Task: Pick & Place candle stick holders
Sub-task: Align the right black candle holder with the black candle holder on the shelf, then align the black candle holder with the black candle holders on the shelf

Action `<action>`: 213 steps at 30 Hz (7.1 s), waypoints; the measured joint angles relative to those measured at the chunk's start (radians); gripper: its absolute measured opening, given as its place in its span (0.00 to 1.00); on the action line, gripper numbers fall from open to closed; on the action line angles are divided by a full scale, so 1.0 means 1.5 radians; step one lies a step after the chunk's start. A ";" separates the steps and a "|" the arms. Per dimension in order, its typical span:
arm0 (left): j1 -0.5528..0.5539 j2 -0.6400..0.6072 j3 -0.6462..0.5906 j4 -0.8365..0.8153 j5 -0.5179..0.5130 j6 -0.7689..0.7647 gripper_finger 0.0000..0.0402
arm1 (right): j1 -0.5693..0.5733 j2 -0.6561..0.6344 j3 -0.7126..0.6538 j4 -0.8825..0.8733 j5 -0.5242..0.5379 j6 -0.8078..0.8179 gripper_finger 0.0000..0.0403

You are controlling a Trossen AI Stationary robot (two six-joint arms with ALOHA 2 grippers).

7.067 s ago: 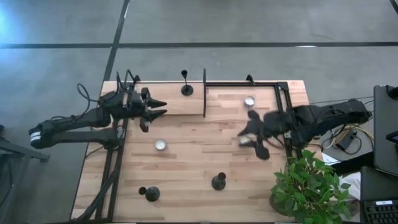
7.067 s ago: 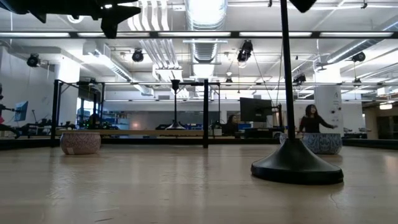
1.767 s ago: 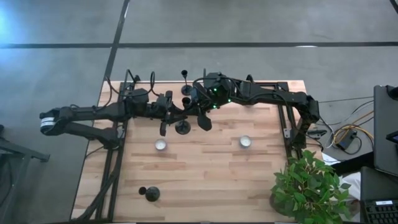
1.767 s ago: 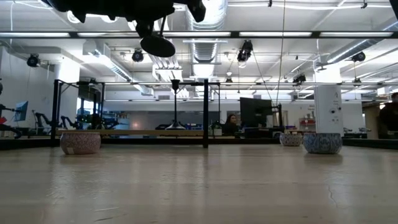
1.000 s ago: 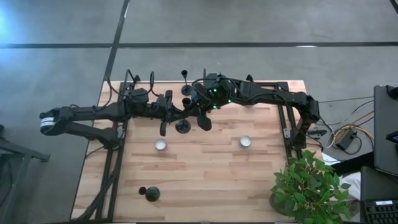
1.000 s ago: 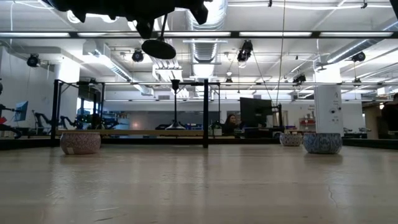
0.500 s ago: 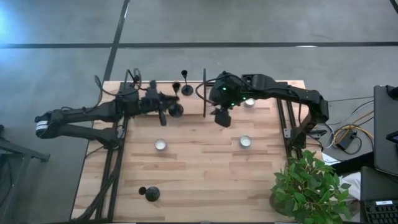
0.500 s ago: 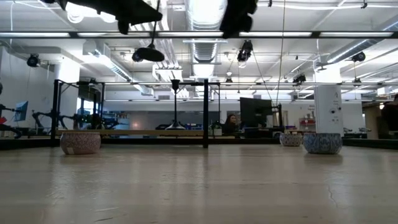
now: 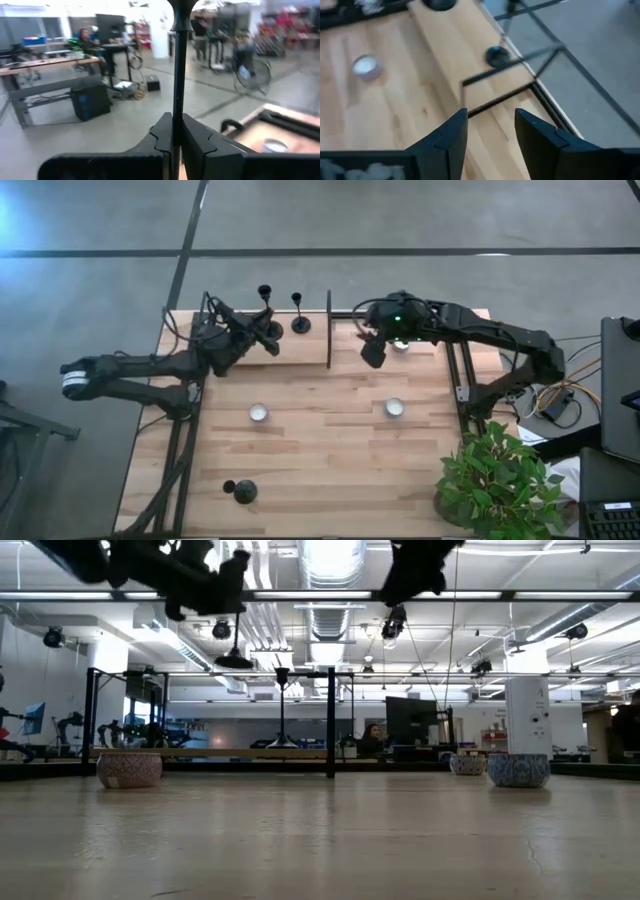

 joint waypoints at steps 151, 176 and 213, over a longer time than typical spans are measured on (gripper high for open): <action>0.241 0.382 -0.160 0.447 0.139 -0.121 0.16 | -0.039 -0.202 -0.283 0.258 -0.006 0.032 0.19; 0.232 -0.021 -0.313 0.246 0.376 -0.167 0.16 | -0.039 -0.202 -0.283 0.258 -0.006 -0.043 0.16; 0.200 -0.363 0.258 -0.908 0.781 -0.097 0.01 | -0.039 -0.202 -0.283 0.258 -0.006 -0.043 0.18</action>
